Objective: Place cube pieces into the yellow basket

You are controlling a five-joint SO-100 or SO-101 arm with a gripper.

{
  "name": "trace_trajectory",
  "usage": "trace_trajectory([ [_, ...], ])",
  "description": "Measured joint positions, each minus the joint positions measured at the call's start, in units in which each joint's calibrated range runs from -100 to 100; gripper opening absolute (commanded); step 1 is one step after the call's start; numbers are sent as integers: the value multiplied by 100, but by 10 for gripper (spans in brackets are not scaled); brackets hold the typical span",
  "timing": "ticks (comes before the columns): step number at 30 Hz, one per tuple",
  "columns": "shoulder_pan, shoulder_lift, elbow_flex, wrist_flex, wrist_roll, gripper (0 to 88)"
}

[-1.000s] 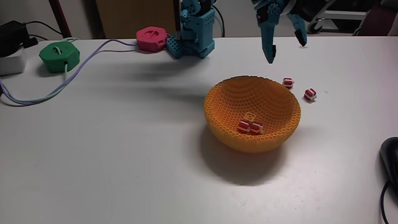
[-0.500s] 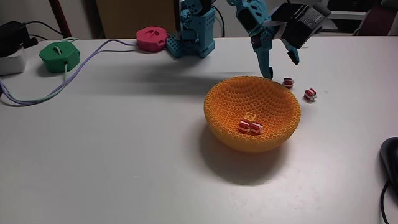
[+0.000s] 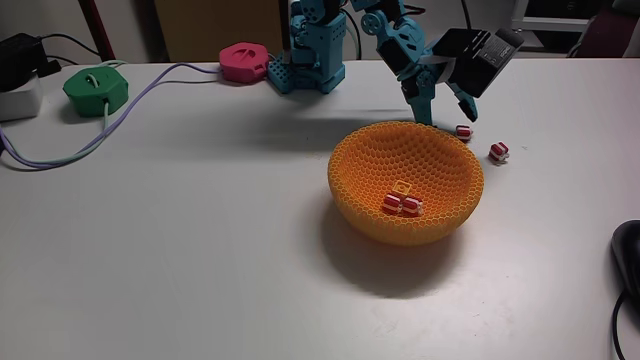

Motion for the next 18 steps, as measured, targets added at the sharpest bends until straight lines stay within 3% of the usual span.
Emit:
trace_trajectory([
  [18, -193, 1190, -59, -1043, -122, 326],
])
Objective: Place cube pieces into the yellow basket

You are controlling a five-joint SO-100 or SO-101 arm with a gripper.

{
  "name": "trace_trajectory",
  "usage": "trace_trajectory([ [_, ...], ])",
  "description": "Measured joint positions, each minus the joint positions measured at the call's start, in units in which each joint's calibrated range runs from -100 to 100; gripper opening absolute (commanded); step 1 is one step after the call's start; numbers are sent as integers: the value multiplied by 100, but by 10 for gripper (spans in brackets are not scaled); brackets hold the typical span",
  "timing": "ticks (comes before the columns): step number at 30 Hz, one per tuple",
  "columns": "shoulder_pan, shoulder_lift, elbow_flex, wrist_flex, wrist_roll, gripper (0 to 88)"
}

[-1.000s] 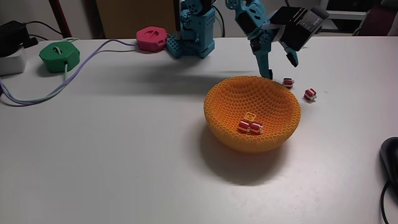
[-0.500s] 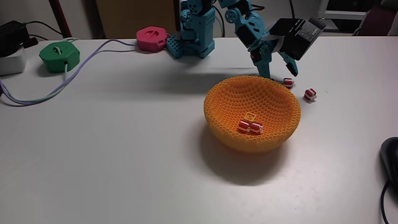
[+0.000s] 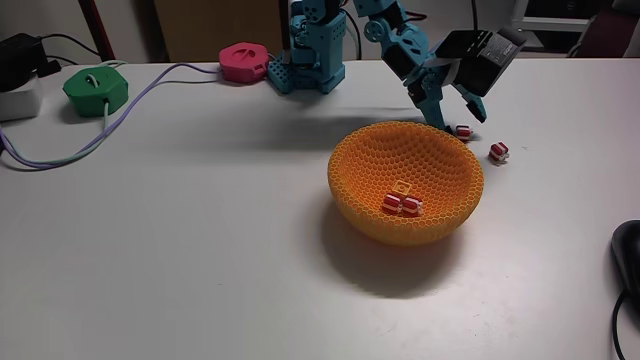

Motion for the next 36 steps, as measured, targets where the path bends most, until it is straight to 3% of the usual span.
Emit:
trace_trajectory([
  [3, -29, 30, 10, 277, -5, 290],
  [14, -29, 30, 167, 1209, 430, 6],
  [25, 571, -954, 207, 1775, 1031, 0],
  [28, 909, -1899, -335, 3217, 1216, 0],
  [34, 1983, -2735, -3360, 7510, 1807, 0],
  [36, 2515, -2735, -3931, 8020, 2100, 0],
])
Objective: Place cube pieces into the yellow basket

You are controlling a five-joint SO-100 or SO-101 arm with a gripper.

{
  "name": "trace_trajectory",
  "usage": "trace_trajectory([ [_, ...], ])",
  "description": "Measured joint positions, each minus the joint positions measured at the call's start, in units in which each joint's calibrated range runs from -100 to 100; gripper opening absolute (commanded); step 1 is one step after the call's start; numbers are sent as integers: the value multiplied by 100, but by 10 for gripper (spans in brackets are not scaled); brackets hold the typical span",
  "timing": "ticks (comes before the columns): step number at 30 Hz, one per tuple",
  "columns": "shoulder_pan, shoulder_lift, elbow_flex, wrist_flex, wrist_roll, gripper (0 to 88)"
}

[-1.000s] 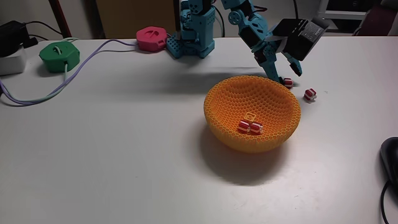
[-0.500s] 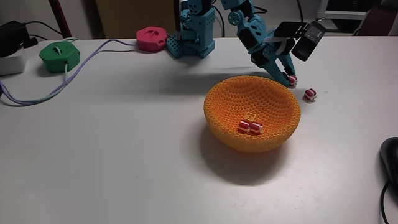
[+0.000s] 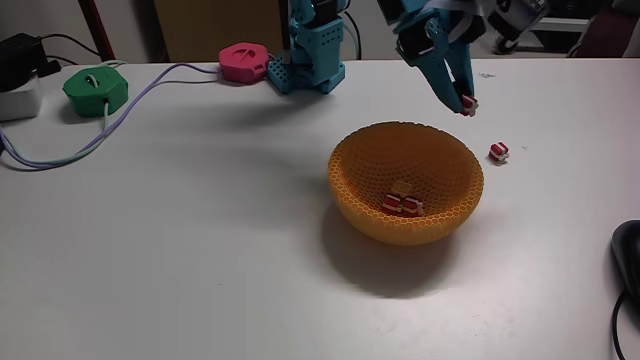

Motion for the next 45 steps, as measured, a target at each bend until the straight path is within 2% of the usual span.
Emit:
trace_trajectory([
  [4, 986, 0, -227, 144, 464, 0],
  [5, 1170, 0, -227, 144, 518, 34],
  [6, 1315, 0, -207, 144, 562, 108],
  [8, 1499, 0, -49, 144, 664, 313],
  [10, 1605, 0, 167, 55, 855, 396],
  [12, 1615, -39, 345, -55, 943, 432],
  [18, 1528, -315, 581, -244, 860, 460],
  [21, 1083, -531, 581, -311, 547, 467],
  [25, 77, -659, 700, -743, -68, 464],
  [30, -1277, -374, 1458, -2263, -835, 450],
  [33, -1692, 98, 1852, -3295, -1143, 442],
  [39, -1915, 1220, 2236, -5269, -1338, 429],
  [45, -1944, 2420, 2246, -6567, -1358, 422],
])
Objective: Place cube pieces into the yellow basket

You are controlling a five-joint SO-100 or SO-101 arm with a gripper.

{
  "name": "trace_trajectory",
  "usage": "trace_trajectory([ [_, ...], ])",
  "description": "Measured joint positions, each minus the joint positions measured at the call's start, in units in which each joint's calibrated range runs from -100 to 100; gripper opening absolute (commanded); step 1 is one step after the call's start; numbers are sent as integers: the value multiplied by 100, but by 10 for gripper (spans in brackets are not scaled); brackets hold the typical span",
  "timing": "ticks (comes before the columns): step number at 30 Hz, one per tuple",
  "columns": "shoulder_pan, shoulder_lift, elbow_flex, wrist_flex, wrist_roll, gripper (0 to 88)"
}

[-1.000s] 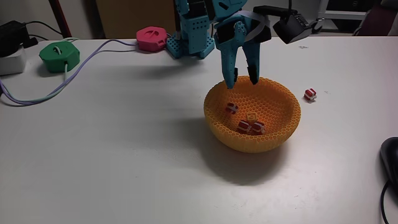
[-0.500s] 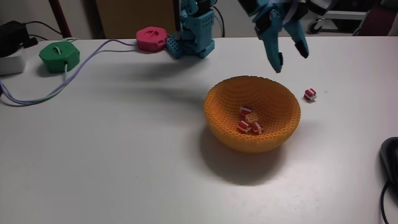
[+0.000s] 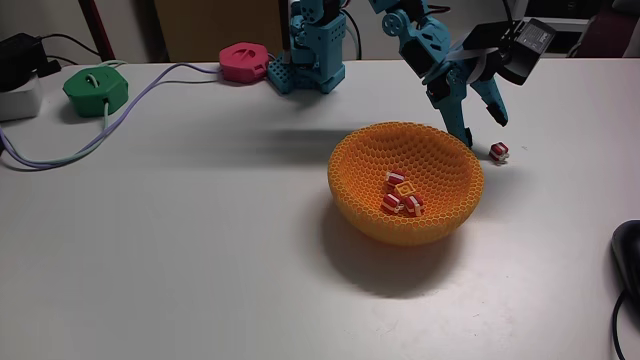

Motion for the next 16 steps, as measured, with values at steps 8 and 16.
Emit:
trace_trajectory([
  [8, -261, 748, -79, -488, -181, 402],
  [16, -300, 1741, -778, -954, -195, 363],
])
